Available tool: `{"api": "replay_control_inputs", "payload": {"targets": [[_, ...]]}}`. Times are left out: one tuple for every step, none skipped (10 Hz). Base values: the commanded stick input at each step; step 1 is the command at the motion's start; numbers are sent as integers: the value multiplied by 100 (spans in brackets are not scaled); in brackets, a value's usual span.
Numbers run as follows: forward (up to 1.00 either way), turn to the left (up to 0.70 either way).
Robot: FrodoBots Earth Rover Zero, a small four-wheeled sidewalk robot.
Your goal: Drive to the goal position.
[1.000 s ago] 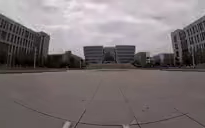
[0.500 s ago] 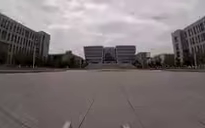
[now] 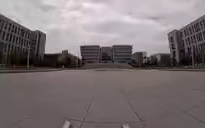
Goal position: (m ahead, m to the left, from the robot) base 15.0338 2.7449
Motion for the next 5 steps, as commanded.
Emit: {"api": "replay_control_inputs", "payload": {"targets": [[70, 0], [70, 0], [70, 0], [70, 0], [70, 0]]}}
